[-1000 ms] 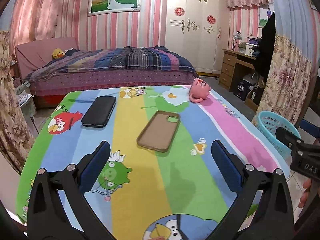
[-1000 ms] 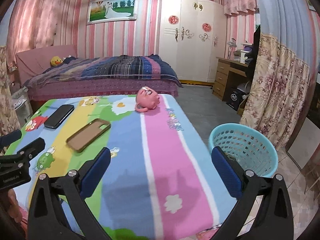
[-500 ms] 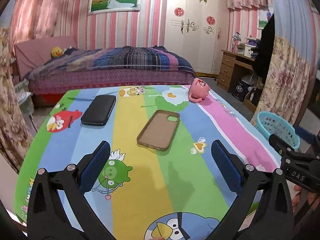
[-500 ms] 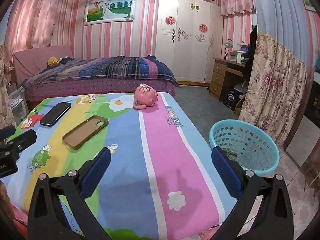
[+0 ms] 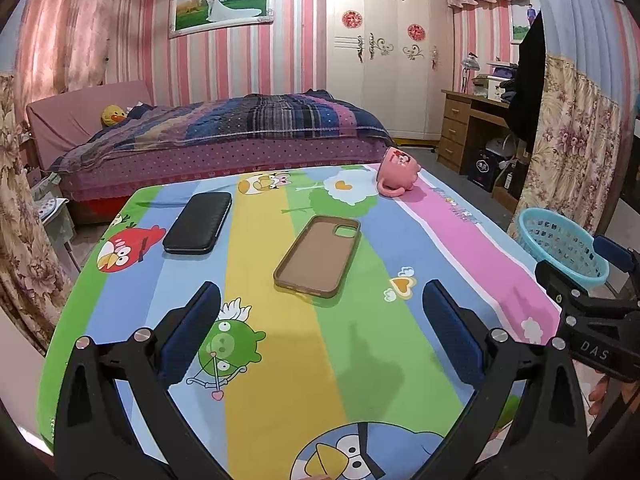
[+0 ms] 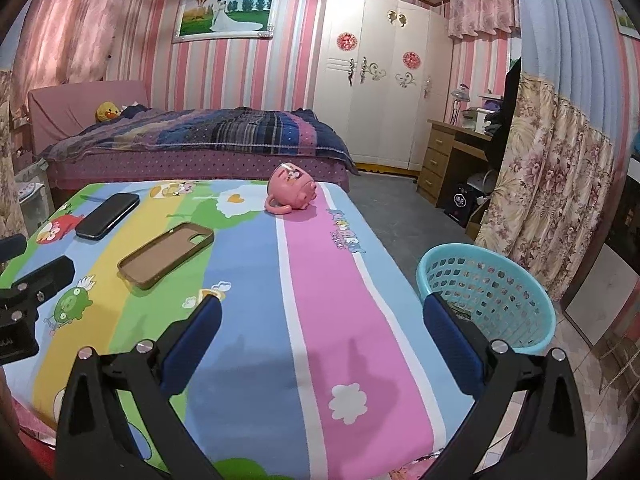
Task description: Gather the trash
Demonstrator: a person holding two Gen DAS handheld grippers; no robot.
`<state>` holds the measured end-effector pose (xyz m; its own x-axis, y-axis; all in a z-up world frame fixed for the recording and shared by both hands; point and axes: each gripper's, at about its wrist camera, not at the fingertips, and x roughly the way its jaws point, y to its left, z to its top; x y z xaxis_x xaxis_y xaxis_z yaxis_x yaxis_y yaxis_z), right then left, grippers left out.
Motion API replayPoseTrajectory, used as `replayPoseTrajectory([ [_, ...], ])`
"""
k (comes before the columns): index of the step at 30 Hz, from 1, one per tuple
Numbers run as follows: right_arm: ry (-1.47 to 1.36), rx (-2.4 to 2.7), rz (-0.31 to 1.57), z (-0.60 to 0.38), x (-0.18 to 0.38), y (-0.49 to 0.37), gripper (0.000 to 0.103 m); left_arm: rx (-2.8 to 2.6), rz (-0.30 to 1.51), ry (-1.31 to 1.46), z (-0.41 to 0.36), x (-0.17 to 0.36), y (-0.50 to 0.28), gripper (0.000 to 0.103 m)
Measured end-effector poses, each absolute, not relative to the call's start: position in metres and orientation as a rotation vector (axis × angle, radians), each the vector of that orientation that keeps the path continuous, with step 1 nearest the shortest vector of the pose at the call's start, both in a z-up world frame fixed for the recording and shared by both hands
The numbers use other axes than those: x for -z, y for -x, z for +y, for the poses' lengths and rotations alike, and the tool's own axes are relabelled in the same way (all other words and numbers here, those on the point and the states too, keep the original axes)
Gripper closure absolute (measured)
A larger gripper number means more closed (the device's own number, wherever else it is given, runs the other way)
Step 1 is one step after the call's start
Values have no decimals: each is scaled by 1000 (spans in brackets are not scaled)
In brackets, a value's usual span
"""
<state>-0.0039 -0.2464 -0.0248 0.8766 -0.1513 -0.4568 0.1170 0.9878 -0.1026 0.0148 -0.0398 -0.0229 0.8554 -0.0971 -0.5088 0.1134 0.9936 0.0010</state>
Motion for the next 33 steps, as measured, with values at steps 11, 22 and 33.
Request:
replayPoseTrajectory([
  [11,94,119,488,-237,28,4,5,96,553,-29,-37,24,-17,5],
  [22,94,107,497,-234,30,5,5,92,548,-24,-35,24,-18,5],
  [33,90,109,490,-234,30,5,5,94,547,-28,-34,23,-17,5],
])
